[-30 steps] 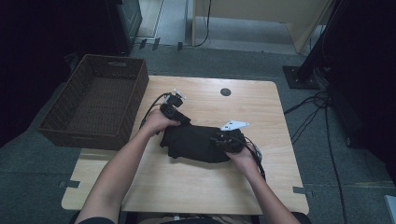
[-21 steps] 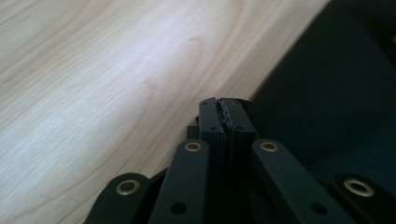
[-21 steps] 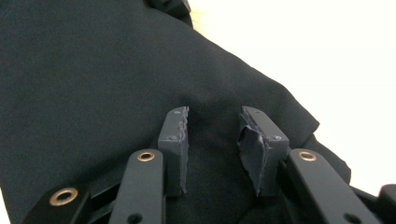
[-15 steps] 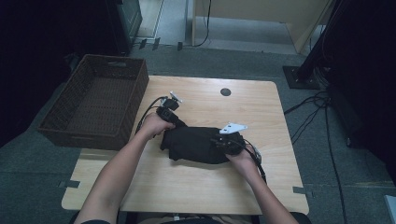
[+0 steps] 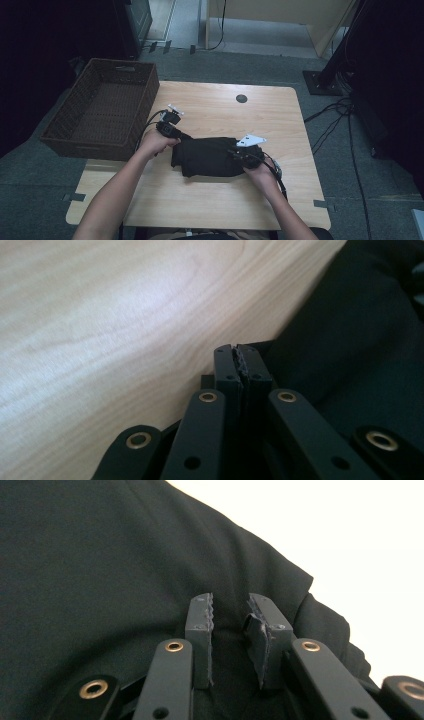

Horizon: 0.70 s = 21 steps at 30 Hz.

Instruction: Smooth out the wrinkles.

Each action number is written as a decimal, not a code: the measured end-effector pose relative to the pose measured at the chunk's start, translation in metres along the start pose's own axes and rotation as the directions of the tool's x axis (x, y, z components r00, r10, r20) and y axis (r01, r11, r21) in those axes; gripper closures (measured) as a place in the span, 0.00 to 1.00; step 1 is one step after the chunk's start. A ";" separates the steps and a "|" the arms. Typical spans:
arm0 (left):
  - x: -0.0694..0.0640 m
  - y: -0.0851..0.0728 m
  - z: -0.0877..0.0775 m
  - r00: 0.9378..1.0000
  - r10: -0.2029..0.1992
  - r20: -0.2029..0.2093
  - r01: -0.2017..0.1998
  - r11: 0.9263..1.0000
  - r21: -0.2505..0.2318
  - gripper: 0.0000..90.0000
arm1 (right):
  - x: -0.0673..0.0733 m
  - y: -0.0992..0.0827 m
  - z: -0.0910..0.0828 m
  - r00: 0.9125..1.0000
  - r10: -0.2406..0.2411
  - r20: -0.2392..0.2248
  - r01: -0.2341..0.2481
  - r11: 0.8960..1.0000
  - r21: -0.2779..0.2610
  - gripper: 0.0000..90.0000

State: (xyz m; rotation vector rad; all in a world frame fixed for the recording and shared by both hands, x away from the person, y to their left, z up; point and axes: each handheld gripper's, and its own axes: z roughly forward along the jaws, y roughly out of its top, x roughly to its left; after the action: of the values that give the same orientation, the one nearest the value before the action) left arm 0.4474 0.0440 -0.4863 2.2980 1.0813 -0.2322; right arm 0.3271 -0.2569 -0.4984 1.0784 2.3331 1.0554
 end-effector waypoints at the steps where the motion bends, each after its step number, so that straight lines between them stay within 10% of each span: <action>1: 0.002 -0.003 0.000 1.000 -0.012 0.010 0.012 1.000 -0.003 0.98 | 0.000 0.000 0.000 1.000 -0.002 0.002 0.002 1.000 -0.001 0.81; 10: 0.007 -0.017 -0.007 0.999 -0.032 0.017 0.033 0.999 -0.043 0.98 | -0.002 0.000 0.001 0.999 -0.019 0.030 0.019 1.000 -0.005 0.80; 21: -0.009 0.007 -0.027 0.997 0.056 -0.046 -0.062 0.988 -0.140 0.85 | -0.017 0.010 -0.004 0.998 0.057 0.008 -0.057 0.998 -0.036 0.70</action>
State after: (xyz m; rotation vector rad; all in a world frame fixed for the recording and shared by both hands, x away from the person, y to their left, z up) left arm 0.4449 0.0505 -0.4575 2.2128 1.0158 -0.0810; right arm 0.3410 -0.2672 -0.4880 1.1405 2.2800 1.1057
